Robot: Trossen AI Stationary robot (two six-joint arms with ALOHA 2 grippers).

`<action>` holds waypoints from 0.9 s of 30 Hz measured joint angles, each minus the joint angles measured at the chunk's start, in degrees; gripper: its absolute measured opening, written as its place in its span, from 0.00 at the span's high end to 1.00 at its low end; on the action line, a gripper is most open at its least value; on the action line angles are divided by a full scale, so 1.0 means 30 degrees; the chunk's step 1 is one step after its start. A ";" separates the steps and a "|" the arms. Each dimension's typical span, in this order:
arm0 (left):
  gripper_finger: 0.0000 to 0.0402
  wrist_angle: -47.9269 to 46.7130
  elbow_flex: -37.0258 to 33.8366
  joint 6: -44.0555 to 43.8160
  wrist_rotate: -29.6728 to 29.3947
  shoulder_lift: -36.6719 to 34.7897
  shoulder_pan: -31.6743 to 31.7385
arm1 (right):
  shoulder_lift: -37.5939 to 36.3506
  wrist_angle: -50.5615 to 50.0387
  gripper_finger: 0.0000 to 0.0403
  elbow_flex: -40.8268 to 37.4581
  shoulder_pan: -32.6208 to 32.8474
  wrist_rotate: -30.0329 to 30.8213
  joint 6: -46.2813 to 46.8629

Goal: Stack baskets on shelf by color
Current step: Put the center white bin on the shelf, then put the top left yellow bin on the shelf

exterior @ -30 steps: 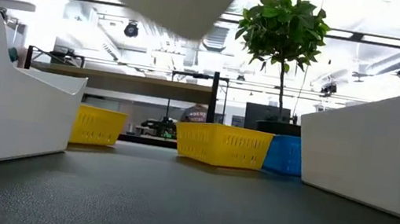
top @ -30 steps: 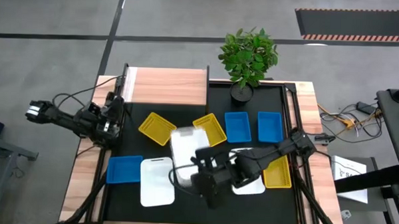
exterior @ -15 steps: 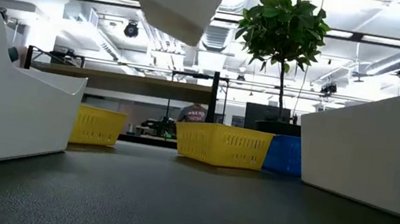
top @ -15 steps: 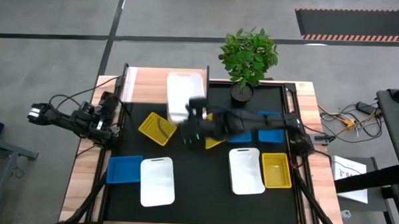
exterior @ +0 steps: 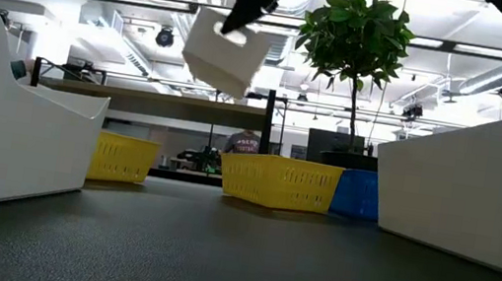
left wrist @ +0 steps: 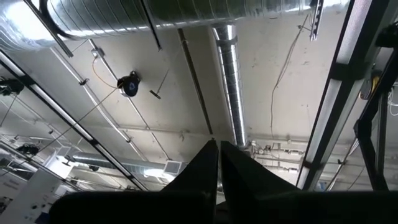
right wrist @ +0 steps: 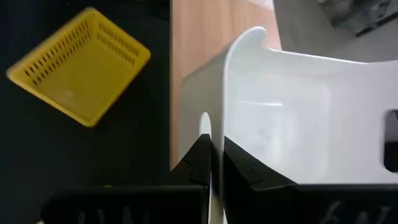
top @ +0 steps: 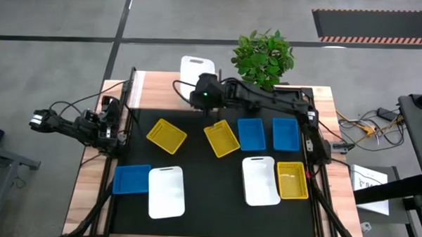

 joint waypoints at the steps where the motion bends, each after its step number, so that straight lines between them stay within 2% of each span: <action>1: 1.00 -0.0016 0.0000 0.0006 0.0000 -0.0009 0.0006 | 0.0000 0.0044 0.98 -0.0257 -0.0125 0.0013 -0.0067; 9: 1.00 -0.0012 -0.0007 0.0006 0.0000 -0.0092 0.0006 | 0.0000 0.0729 0.98 -0.1987 -0.0734 0.0045 -0.0449; 17: 1.00 -0.0013 -0.0007 0.0006 0.0000 -0.0168 0.0006 | 0.0000 0.1117 0.97 -0.2478 -0.0803 0.0087 -0.1184; 27: 1.00 -0.0028 -0.0022 -0.0004 0.0000 -0.0209 0.0001 | 0.0000 0.1673 0.81 -0.2487 -0.0847 0.0095 -0.0641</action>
